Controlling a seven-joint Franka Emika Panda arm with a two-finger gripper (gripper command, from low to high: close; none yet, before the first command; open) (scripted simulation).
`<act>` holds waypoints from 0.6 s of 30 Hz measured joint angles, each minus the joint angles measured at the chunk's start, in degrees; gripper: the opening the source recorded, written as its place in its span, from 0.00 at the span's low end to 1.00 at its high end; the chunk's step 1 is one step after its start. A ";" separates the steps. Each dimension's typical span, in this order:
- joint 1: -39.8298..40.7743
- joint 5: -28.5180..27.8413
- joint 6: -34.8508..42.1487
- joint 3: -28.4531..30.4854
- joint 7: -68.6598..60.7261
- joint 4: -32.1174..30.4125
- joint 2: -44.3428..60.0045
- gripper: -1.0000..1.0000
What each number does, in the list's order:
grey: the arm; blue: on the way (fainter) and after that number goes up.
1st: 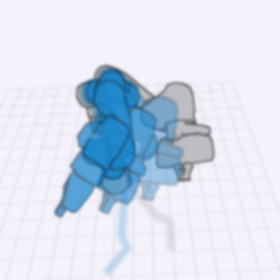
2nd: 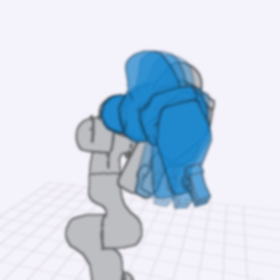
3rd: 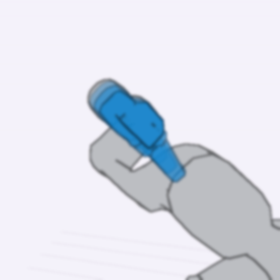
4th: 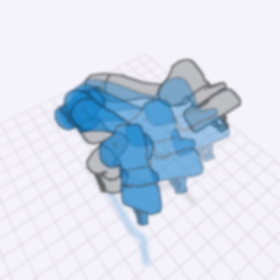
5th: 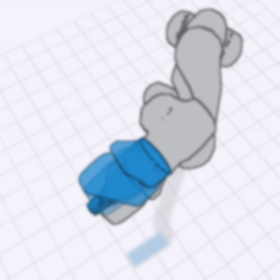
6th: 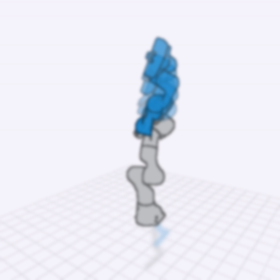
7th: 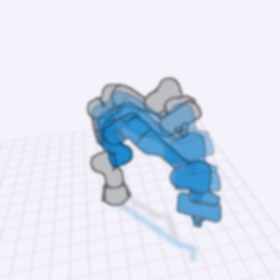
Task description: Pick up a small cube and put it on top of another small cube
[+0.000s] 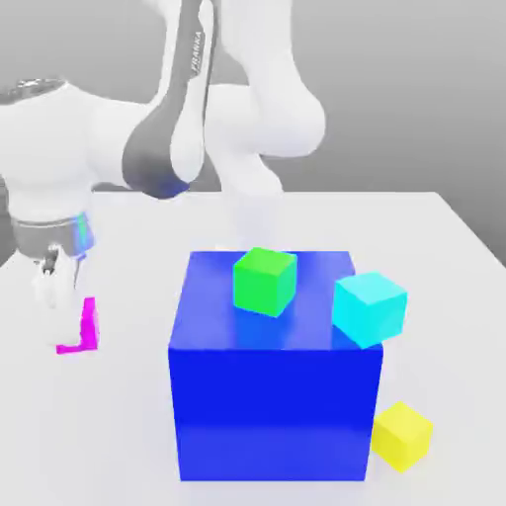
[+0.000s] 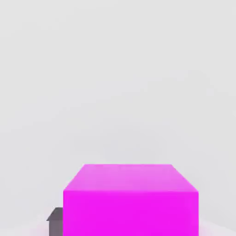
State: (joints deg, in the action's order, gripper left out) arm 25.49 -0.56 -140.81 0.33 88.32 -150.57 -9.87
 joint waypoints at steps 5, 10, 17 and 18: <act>-7.11 2.28 11.64 -4.42 -6.74 1.42 -10.25 0.00; -15.32 5.13 23.22 -7.90 -13.86 2.81 -20.54 0.00; -17.98 6.64 16.92 -9.89 -16.33 -3.00 -20.05 1.00; -17.98 6.64 16.92 -9.89 -16.33 -3.00 -20.05 1.00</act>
State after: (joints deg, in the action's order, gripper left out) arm 7.51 6.08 -123.89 -9.56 71.99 -153.56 -29.92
